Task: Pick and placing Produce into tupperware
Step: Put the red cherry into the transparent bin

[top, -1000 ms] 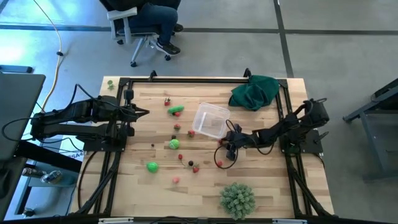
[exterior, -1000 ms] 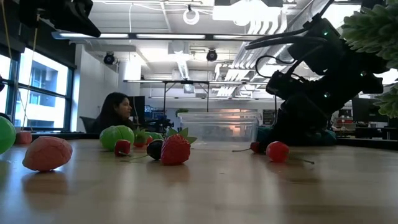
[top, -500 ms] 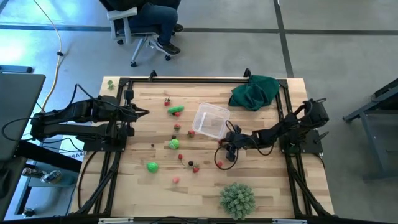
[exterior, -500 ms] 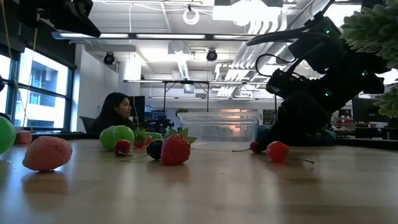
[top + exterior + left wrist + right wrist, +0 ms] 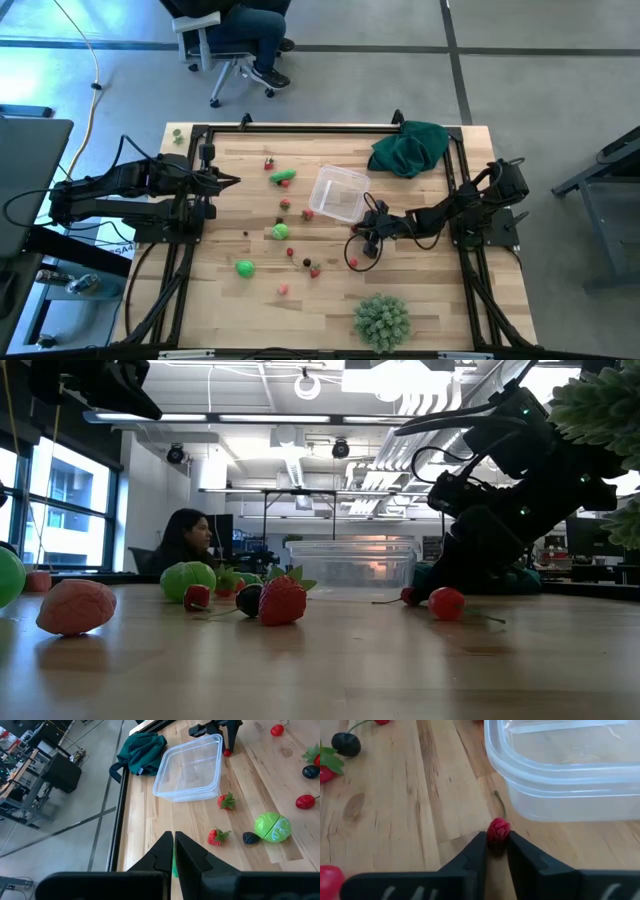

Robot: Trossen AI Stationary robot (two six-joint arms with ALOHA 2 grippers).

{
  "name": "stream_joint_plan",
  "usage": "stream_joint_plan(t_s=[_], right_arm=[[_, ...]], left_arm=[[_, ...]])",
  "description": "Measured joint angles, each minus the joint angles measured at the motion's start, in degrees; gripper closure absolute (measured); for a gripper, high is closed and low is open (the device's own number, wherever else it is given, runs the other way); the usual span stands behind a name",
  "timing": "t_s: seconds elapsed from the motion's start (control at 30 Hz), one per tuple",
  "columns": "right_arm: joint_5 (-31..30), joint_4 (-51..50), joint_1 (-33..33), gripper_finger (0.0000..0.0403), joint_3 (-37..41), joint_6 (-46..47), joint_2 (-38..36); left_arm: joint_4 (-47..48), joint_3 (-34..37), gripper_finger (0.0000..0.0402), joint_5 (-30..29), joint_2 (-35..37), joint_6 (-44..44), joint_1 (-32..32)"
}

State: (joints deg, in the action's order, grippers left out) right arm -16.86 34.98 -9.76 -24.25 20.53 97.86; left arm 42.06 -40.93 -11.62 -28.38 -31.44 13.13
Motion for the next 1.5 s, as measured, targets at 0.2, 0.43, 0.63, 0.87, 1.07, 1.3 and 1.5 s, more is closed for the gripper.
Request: stream_joint_plan(t_s=[0.2,0.43,0.63,0.87,1.07,1.3,1.5], right_arm=[[6.2,1.0,0.0,0.0356,0.0,0.9,0.0],[10.1,2.7,-1.0,0.0356,0.0,0.4,-3.1],[10.0,1.3,-1.6,0.0357,0.0,-3.0,-11.1],[5.5,0.8,-0.2,0.0357,-0.1,-14.0,-22.0],[3.7,-8.2,6.1,0.0357,-6.0,-24.6,-26.8],[11.3,-31.3,16.1,0.0357,-19.7,-24.4,-21.6],[18.3,-43.9,22.2,0.0357,-30.8,-25.5,-11.8]], left_arm=[[0.0,0.0,0.0392,0.0,0.0,0.0,0.0],[0.0,0.0,0.0392,0.0,0.0,0.0,0.0],[0.0,0.0,0.0392,0.0,0.0,0.0,0.0],[0.0,0.0,0.0392,0.0,0.0,0.0,0.0],[0.0,0.0,0.0392,0.0,0.0,0.0,0.0],[0.0,0.0,0.0392,0.0,0.0,0.0,0.0],[0.0,0.0,0.0392,0.0,0.0,0.0,0.0]])
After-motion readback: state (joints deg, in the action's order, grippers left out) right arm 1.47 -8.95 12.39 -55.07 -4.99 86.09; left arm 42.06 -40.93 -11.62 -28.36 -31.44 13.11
